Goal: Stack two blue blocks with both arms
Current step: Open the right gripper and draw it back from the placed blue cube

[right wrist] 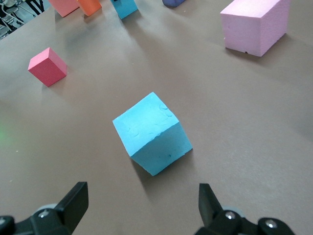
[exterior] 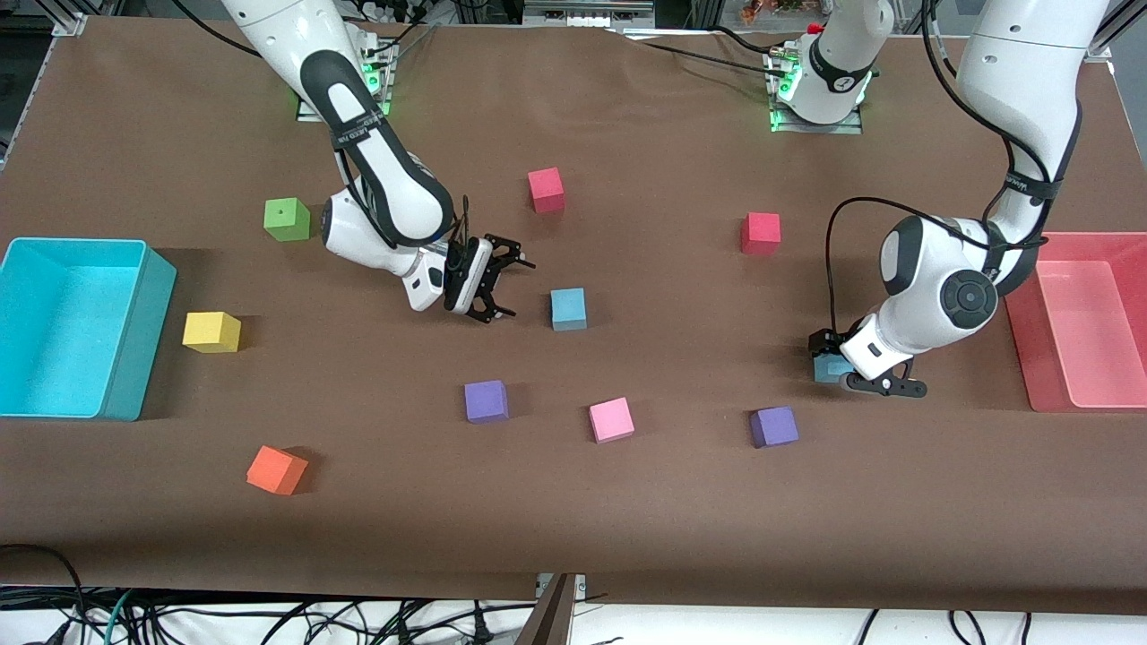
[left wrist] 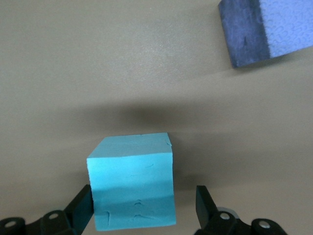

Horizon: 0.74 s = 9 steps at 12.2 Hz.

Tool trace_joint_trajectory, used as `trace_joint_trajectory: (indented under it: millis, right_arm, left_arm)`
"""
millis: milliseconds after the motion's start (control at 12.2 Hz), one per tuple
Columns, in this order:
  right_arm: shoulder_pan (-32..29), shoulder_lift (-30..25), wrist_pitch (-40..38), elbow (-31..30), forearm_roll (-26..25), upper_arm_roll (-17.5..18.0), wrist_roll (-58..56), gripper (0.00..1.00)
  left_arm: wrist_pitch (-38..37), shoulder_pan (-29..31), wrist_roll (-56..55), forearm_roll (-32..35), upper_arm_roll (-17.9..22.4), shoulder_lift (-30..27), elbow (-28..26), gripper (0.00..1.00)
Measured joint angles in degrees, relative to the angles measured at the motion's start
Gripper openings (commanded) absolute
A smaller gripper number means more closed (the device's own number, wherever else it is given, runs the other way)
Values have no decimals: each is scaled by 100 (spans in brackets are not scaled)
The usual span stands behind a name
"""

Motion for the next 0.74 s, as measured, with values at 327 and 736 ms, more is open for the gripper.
trace_joint_trajectory:
  millis: [327,736]
  right_arm:
    - [153,137,265,47,119,2,-268,100]
    - [283,365,302,223,969,3,-1045,100]
  left_arm:
    - [139,-3,8,0,73,76,0,73]
    - [200,-6,8,0,77,105,-1,15]
